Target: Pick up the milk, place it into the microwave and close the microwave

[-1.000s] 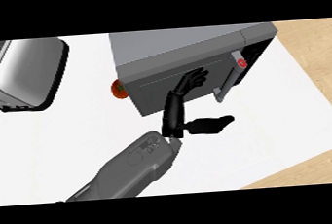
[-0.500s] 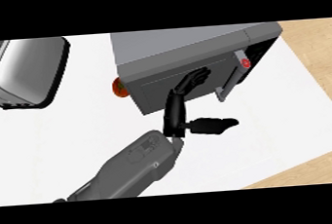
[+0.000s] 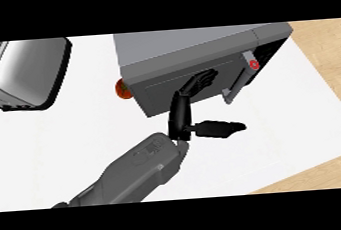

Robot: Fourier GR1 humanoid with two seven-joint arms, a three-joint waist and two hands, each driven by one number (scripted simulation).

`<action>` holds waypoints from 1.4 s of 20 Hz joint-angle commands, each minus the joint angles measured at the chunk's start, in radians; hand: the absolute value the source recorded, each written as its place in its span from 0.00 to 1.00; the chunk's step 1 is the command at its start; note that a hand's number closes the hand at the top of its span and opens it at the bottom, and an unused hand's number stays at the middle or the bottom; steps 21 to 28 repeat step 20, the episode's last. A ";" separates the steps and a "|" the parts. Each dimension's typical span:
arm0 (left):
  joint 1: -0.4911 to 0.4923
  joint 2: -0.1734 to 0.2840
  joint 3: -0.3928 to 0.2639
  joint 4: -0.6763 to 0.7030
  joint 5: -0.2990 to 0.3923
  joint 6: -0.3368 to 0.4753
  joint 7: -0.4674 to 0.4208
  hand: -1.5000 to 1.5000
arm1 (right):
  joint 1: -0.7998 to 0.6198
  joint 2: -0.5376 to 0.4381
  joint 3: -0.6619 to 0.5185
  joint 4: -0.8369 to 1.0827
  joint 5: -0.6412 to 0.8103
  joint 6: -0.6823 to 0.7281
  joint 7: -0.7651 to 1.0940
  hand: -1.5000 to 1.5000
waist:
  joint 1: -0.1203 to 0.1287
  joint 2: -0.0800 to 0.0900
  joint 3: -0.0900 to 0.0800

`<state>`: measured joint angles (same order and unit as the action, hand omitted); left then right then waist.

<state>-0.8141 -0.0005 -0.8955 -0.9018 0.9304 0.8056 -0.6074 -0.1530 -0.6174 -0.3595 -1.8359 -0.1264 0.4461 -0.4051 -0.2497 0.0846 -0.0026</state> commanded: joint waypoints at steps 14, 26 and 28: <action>-0.080 0.000 0.062 0.101 0.089 0.010 -0.053 0.00 | -0.056 0.097 0.053 0.221 -0.328 0.123 0.088 0.00 | 0.001 0.018 0.001; -0.084 0.000 0.054 0.116 0.110 0.007 -0.066 0.00 | -0.088 0.069 0.041 0.274 -0.380 0.163 0.101 0.00 | -0.005 0.017 0.003; -0.084 0.000 0.054 0.116 0.110 0.007 -0.066 0.00 | -0.088 0.069 0.041 0.274 -0.380 0.163 0.101 0.00 | -0.005 0.017 0.003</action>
